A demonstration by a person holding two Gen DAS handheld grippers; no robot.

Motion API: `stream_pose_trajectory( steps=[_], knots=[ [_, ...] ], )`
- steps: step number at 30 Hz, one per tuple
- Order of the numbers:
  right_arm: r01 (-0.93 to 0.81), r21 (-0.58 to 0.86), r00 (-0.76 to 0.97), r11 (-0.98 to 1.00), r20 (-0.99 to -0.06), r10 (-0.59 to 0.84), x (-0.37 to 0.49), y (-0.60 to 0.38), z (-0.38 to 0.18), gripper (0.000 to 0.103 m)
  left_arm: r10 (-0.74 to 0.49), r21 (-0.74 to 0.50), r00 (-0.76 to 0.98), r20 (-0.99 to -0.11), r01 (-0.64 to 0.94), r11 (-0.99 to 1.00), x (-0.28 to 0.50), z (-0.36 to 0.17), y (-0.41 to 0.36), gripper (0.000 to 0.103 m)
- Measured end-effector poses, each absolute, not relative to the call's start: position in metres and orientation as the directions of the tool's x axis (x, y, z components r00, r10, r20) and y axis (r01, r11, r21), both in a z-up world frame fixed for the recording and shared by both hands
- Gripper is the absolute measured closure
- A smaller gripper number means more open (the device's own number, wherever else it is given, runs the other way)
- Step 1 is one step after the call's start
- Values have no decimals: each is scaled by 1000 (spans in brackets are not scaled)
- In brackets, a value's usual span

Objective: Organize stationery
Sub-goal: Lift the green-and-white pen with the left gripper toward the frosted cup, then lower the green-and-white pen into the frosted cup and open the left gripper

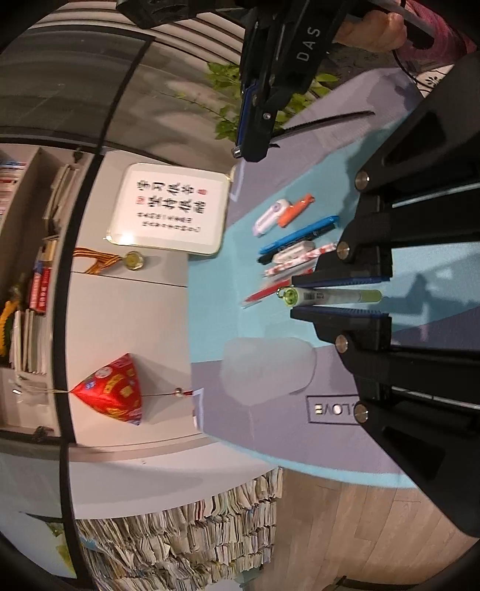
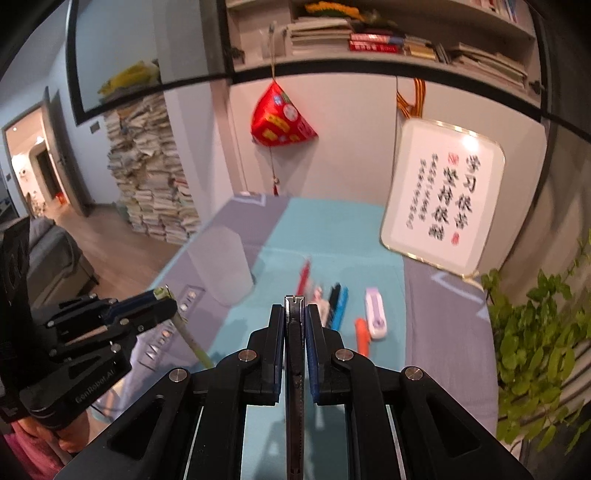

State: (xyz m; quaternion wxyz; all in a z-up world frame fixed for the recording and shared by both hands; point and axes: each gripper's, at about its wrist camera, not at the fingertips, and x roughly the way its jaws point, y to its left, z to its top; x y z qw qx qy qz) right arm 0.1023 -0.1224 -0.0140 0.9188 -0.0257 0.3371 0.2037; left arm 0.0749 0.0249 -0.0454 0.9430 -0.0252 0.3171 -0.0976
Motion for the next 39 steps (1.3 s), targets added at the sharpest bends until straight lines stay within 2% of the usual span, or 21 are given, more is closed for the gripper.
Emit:
stream_pose_trajectory(
  steps=[4,10,16,27,39],
  knots=[
    [-424,84,712,902,-584,389,104,-108,7,91,-176,-107,814,-554,139,984,78,-25,38,95],
    [-480,151,710,864,-511,484,132,-78,36,91,-108,-80,873,-476,79,994,90,14,57,95],
    [-492,220,693,842,-487,532,180,-38,38,91,-61,-109,894,-444,13,994,119,26,84,95],
    [-447,305,681,841,-494,541,255,3,-4,91,-81,-161,849,-523,-5,987,168,-5,99,95],
    [-402,340,657,850,-539,526,281,7,-51,91,-91,-161,806,-585,-5,987,187,-37,104,95]
  ],
)
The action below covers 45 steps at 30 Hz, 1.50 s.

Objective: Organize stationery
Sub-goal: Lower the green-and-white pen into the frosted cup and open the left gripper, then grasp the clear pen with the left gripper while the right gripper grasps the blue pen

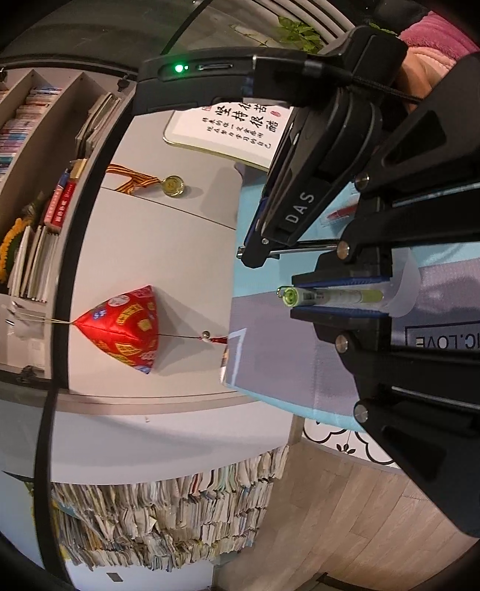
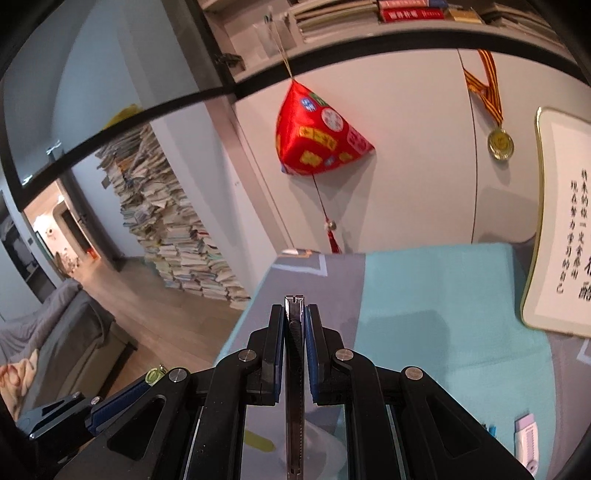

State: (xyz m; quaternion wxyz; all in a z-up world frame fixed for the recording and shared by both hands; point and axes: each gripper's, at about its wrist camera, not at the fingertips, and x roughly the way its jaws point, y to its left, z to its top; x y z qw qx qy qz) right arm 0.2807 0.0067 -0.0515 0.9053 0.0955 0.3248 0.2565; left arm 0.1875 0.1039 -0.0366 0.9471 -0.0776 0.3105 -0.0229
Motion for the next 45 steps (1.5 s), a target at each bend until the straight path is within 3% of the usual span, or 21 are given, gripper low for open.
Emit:
stream_pose_trajectory(
  steps=[24,31,41,45],
  knots=[
    [-421,306,586,854,-627,513,258,-1,-70,91,-100,-189,770,-630,-27,982,185,-50,104,95],
    [-418,305,571,856,-644,509,239,-19,-62,91,-85,-177,781,-618,-33,984,169,-41,99,84],
    [-411,327,573,851,-633,521,209,-65,-41,90,-103,-183,804,-585,-8,983,138,-30,86,83],
    [-367,250,556,896,-713,427,199,-85,-55,90,-125,-174,803,-583,27,984,121,-30,75,83]
  ],
)
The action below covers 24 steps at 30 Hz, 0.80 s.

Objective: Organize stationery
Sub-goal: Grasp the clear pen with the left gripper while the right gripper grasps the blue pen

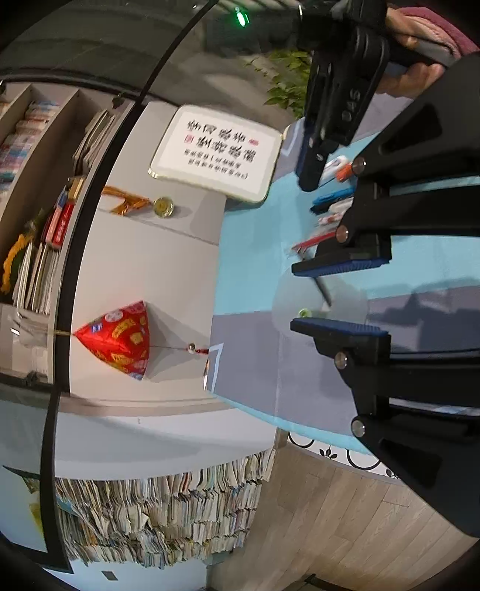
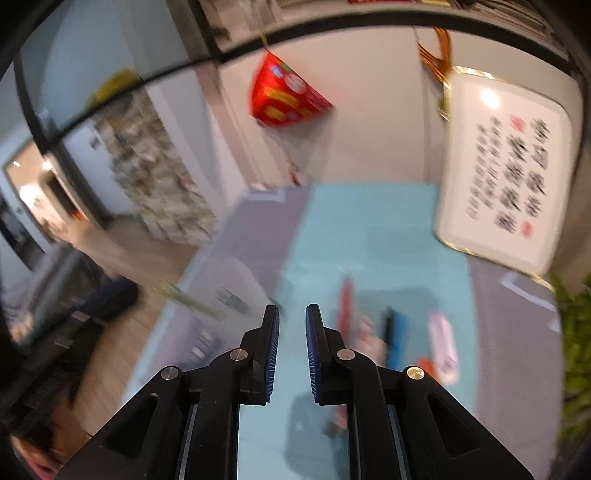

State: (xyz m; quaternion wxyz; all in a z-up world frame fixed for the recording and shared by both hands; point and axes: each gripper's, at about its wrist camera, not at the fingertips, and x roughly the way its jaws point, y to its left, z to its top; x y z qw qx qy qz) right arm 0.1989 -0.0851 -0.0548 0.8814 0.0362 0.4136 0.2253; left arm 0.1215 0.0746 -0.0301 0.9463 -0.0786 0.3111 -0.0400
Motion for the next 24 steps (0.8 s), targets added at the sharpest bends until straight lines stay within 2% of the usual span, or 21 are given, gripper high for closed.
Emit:
stream_pose_trajectory(
  steps=[5,11,21,24],
  knots=[
    [-272,222,472,936,-817,331,195,-115,-108,90,-220,-183,762,-608,136,974,109,-48,46,83],
    [-207,208,435,956,-856,280,192,-134,-145,90,-276,-182,651,-707,209,961,121,-97,3,83],
    [-239,249,441,939,-833,333,192,-138,-155,90,-291,-185,570,-768,237,954,140,-131,-24,83],
    [-259,243,437,935,-834,338,194,-132,-160,90,-263,-158,558,-787,229,960,146,-139,-30,83]
  ],
)
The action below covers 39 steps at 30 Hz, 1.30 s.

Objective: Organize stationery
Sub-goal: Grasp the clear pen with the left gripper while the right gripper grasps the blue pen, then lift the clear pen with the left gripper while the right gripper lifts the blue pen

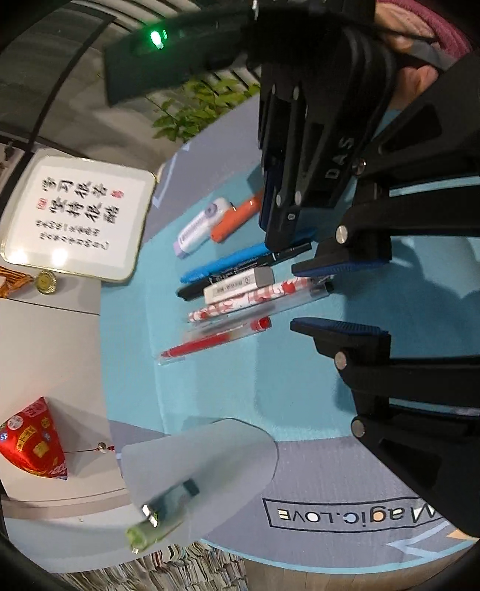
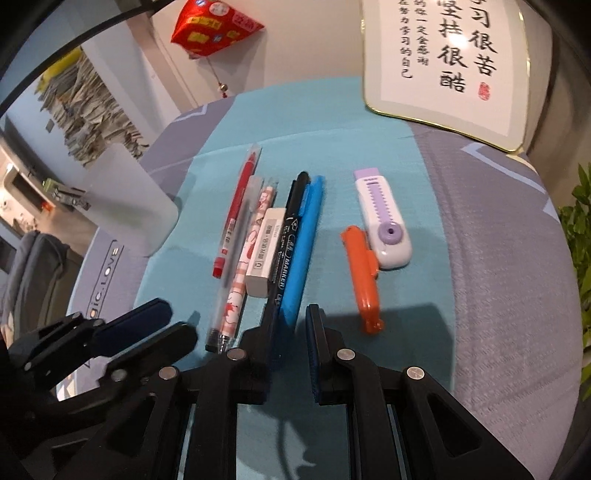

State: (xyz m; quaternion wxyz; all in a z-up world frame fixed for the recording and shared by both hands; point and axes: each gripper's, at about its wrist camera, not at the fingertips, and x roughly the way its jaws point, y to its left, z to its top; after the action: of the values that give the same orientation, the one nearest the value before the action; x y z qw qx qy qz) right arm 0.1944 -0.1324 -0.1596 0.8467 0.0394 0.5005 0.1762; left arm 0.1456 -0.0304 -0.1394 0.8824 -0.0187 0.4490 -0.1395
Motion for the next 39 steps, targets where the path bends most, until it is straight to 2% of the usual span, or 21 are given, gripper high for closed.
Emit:
stream_pose_trajectory(
  steps=[10,14,18,19,20,25,34,39],
  knots=[
    [-236,152,469,960,-847,249,197,-135,-158,90,-243,-159,530,-813,200,967,158,-153,-27,79],
    [-231,174,454,957,-851,264,199,-134,-160,90,-234,-154,520,-822,192,969,167,-156,-33,86],
    [-225,120,482,967,-849,217,204,-130,-161,90,-197,-120,539,-819,176,977,172,-157,-34,89],
    [-224,121,476,967,-852,216,204,-130,-161,90,-201,-125,535,-820,176,976,173,-157,-33,94],
    [-228,111,473,967,-856,210,204,-131,-161,91,-213,-136,532,-819,181,974,172,-158,-32,95],
    [-268,172,421,948,-864,276,188,-145,-156,92,-268,-194,493,-828,197,961,152,-156,-17,95],
    [-395,79,340,915,-913,225,114,-177,-154,92,-247,-142,437,-865,258,956,81,-158,3,96],
    [-433,116,323,894,-906,274,102,-176,-151,91,-222,-95,461,-859,282,955,69,-156,-1,96]
  ],
)
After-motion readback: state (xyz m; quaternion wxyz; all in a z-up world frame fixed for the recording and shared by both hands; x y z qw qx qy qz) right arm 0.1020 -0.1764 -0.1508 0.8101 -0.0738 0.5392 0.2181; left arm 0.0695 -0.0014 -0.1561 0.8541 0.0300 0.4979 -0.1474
